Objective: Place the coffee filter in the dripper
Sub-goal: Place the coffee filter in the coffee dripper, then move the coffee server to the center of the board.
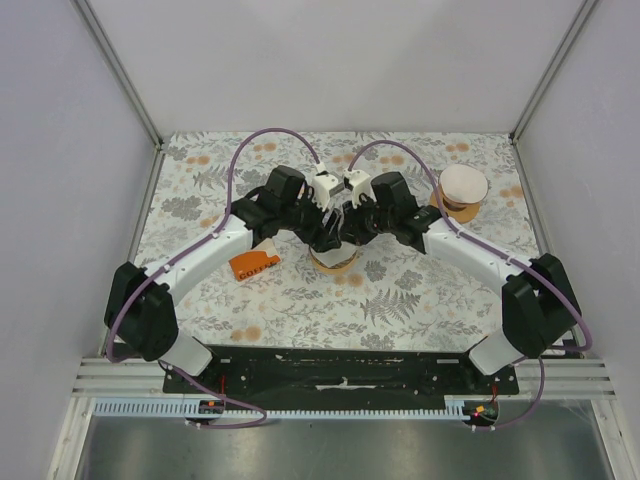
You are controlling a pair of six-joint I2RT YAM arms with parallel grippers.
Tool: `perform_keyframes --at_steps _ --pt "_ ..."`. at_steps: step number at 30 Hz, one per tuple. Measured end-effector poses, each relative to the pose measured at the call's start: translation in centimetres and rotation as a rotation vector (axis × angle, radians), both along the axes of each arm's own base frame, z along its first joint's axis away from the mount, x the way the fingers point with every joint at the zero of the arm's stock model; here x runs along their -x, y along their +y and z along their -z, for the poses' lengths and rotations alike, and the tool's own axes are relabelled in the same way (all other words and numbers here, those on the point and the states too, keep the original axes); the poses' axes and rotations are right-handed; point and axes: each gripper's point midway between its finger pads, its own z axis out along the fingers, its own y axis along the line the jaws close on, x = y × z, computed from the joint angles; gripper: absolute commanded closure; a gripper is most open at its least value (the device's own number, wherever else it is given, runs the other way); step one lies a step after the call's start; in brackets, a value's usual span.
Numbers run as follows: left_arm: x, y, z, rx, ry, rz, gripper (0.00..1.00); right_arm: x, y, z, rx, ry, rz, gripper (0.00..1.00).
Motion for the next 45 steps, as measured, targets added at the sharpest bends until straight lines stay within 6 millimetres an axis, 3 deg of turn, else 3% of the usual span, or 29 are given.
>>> perform_keyframes --at_steps 3,5,7,12,17,18,21,23,31,45 --pt "0.2 -0.2 -0.1 0.010 0.009 0.012 0.36 -0.1 0.0 0.0 0.008 0.007 0.008 0.96" --pt "0.2 -0.1 0.0 0.008 0.007 0.010 0.60 -0.1 -0.1 0.0 0.013 0.010 0.014 0.94" --pt "-0.5 0.4 0.3 -0.022 -0.019 -0.017 0.74 0.0 -0.2 0.1 0.020 0.023 0.017 0.94" --pt "-1.8 1.1 0.6 -0.066 -0.065 -0.065 0.92 0.1 -0.3 0.2 0.024 0.036 0.027 0.94" --pt "-1.7 1.1 0.5 -0.065 -0.062 -0.062 0.96 0.0 -0.4 0.2 0.029 0.028 0.021 0.94" --pt "-1.7 1.1 0.5 -0.065 -0.063 -0.062 0.94 0.0 -0.4 0.2 0.030 0.026 0.020 0.94" --pt "-1.7 1.2 0.5 -0.066 -0.064 -0.062 0.61 0.0 -0.4 0.2 0.030 0.026 0.020 0.94" --pt "-1.9 1.3 0.5 -0.076 -0.075 -0.072 0.45 -0.1 -0.3 0.2 0.029 0.033 0.026 0.94" --pt "-2.1 2.1 0.1 -0.098 -0.060 -0.091 0.15 -1.2 0.3 0.2 0.037 0.042 0.036 0.94" --pt "-4.3 5.4 -2.2 -0.033 -0.019 -0.156 0.09 -3.1 -0.4 0.2 0.034 0.065 0.088 0.93"
